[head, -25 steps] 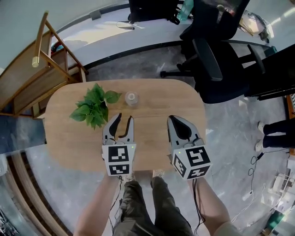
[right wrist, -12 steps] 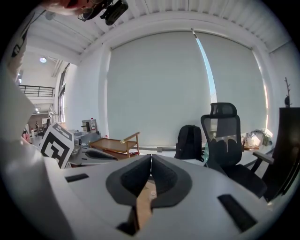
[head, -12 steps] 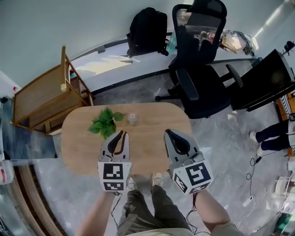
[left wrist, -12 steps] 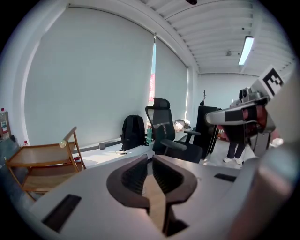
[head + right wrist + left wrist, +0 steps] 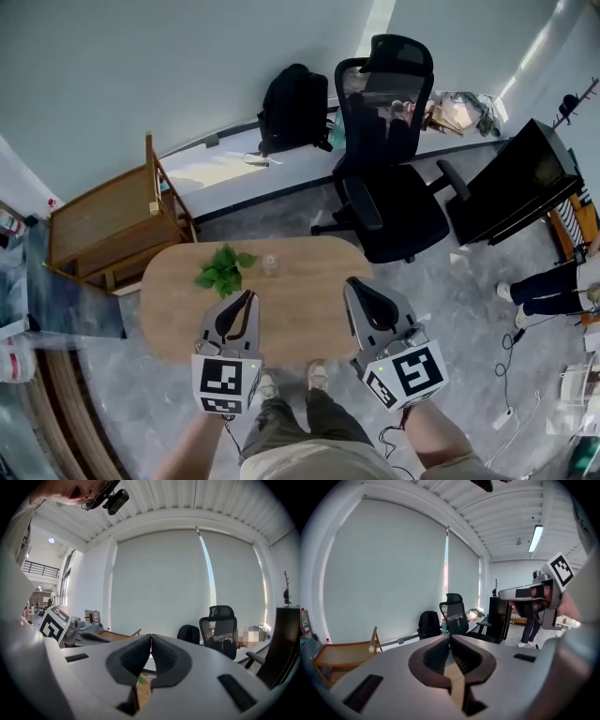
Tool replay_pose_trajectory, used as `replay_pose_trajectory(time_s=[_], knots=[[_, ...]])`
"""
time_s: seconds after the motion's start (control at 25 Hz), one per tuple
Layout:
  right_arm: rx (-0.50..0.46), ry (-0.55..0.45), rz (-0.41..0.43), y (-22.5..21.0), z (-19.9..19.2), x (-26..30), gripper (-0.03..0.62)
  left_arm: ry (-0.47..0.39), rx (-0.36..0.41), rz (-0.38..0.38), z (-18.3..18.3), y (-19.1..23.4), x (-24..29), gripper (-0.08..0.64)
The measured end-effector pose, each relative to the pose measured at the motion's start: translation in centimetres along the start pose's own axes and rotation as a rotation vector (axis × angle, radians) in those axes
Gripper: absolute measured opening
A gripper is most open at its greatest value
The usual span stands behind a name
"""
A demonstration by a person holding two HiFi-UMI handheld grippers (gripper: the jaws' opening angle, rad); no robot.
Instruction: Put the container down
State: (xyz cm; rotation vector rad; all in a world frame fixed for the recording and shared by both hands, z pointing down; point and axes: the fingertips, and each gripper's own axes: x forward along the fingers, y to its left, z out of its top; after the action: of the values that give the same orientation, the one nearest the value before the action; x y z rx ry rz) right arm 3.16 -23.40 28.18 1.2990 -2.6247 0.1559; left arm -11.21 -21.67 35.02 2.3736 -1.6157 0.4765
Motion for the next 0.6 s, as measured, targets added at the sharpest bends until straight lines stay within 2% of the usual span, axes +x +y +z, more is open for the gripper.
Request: replay_pose_trajectory(time_s=[0.16,0.32,0.6], knots=[[0.003,-0.031,-0.019,0.2,3.3,-2.7,-0.003,-0.032,0.030,-0.007,3.6,-0.2,-3.5,0.017],[-0.001,-0.047,-0.030,0.6,5.7,-4.8,-0.003,-0.069,0.028,-0.016,6.4,-0.3,-6.7,0.017],[-0.068,-0.085,-0.027,2.8,9.2,-8.0,-0.003,-0.128,0.056,-0.025,10.0,-1.2,-11.5,0.015]])
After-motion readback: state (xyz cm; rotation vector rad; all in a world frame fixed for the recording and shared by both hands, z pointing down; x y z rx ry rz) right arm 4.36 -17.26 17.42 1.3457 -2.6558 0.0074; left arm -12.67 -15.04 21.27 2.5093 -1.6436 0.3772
